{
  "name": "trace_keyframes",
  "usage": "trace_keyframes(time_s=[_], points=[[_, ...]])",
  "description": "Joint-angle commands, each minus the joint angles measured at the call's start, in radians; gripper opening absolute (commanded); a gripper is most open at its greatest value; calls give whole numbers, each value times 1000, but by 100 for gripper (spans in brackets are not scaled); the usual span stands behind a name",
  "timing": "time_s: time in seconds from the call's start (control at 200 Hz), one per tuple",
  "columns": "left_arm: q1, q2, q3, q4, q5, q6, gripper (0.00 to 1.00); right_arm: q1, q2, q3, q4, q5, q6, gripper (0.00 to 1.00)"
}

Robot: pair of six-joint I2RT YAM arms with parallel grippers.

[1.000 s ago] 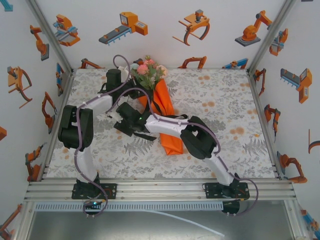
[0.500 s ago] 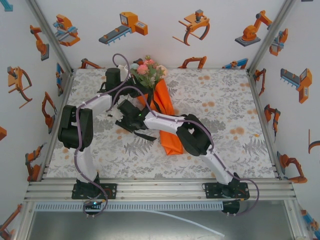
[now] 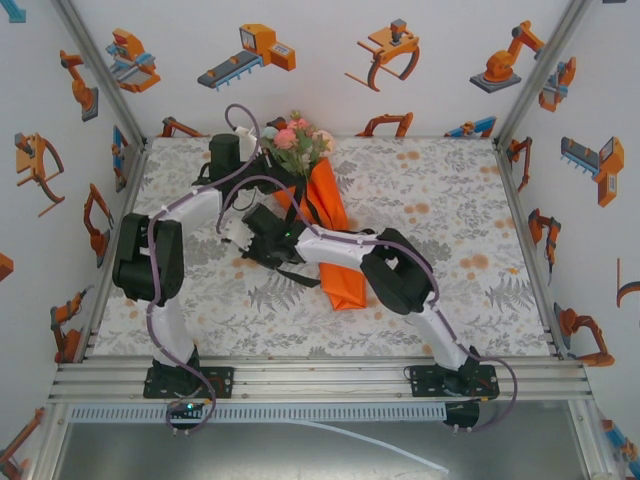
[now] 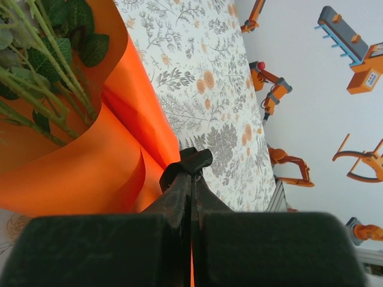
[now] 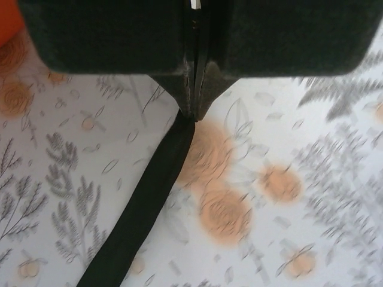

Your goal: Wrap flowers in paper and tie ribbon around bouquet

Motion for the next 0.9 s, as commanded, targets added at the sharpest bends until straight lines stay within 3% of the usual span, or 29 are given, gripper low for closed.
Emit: trace_keyframes(time_s=[0.0, 0.15, 0.406, 0.651, 0.896], points=[[3, -51, -4, -49, 18, 72, 0, 13, -194, -93, 141, -88, -42, 0], [5, -105, -64, -25, 72, 120, 0, 13, -316, -236, 281, -65, -32, 0], [3, -189, -144, 28, 152, 66, 0, 10, -348, -322, 435, -47, -52, 0], [3, -291, -187, -203, 99, 303, 0, 10, -532, -429, 487, -72, -15, 0], [2, -376, -285, -189, 78, 377, 0, -1, -730, -679, 633, 8, 74, 0]])
